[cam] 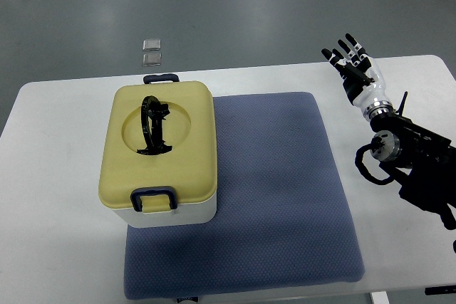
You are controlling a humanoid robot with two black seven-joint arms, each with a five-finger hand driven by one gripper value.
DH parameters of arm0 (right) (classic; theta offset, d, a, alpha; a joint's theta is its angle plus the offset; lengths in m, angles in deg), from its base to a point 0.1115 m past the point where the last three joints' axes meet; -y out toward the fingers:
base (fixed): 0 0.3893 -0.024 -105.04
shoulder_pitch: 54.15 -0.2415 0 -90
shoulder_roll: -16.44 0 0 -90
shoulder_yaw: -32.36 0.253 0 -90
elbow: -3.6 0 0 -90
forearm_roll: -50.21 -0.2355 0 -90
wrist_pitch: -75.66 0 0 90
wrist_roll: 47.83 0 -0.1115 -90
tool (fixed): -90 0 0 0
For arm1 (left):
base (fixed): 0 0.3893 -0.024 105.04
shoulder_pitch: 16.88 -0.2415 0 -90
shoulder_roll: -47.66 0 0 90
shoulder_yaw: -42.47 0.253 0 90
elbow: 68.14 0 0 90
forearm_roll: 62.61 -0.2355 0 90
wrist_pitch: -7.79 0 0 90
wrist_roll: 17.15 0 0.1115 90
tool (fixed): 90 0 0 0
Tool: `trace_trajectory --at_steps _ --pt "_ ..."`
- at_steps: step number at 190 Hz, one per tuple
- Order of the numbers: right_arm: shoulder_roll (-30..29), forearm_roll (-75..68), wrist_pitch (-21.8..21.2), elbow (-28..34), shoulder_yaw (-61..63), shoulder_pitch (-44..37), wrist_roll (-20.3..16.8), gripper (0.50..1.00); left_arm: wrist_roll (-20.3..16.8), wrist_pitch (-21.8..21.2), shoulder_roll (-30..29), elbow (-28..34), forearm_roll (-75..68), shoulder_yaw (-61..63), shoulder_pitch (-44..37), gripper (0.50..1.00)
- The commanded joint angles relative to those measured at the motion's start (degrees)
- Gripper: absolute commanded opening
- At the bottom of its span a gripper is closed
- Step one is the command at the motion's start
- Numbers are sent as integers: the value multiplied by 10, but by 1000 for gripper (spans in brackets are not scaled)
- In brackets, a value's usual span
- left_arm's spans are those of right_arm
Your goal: Open white storage box with right hand
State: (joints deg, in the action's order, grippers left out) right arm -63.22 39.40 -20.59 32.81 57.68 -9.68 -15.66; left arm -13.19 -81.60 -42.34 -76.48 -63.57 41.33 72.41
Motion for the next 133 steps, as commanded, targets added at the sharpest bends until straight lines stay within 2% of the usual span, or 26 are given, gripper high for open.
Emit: trace_trajectory --at_steps 1,133 --pt "1 0 0 0 0 -1 0 930 0 0 0 -1 0 -2 0 1000" --pt "1 1 4 0 0 -14 0 930 0 0 0 0 0 -1 0 1000"
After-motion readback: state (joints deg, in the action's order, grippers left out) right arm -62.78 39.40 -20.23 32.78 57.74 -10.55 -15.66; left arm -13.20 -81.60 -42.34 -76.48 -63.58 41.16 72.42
